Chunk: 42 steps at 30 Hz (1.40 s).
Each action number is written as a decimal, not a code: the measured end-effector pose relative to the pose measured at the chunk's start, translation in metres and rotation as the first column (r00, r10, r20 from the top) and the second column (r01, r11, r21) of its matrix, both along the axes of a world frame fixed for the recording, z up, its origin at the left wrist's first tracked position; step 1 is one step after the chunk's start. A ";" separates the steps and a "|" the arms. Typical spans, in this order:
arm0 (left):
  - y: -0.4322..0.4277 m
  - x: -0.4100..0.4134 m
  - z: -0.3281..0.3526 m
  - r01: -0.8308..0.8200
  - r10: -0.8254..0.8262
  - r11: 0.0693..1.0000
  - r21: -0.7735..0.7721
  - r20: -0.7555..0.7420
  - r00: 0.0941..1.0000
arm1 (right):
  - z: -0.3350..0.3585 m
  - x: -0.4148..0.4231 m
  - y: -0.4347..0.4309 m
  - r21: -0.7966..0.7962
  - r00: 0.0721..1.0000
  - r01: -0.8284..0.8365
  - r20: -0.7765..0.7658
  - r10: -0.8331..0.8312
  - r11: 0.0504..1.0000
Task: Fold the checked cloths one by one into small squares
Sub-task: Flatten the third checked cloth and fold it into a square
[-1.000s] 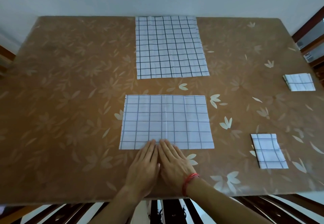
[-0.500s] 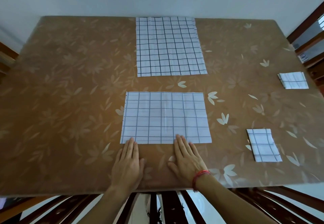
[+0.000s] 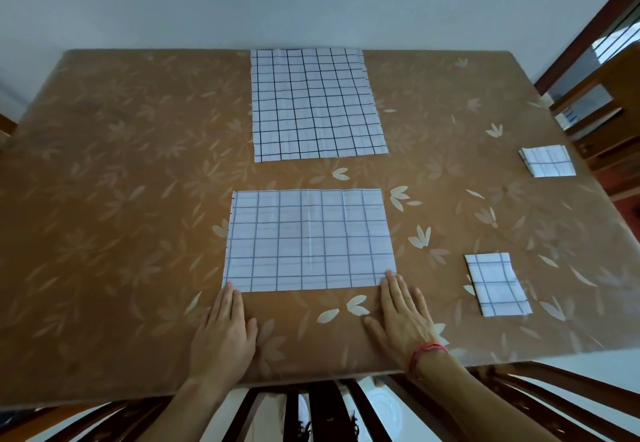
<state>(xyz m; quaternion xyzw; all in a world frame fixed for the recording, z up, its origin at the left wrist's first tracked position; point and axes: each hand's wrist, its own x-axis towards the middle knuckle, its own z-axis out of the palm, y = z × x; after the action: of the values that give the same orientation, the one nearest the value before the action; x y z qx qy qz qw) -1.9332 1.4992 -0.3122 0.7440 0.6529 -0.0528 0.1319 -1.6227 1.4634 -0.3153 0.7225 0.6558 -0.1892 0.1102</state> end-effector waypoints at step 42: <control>0.081 0.109 0.001 0.265 -0.250 0.962 -0.057 0.197 0.948 | 0.050 0.013 0.158 -0.203 0.444 0.752 -0.547 -0.710 0.627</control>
<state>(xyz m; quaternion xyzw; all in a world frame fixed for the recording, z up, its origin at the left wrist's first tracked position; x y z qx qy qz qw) -1.8240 1.5805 -0.3107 0.8184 0.5319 -0.0258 0.2157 -1.6102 1.6211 -0.2657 0.8420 0.2858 -0.4052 -0.2125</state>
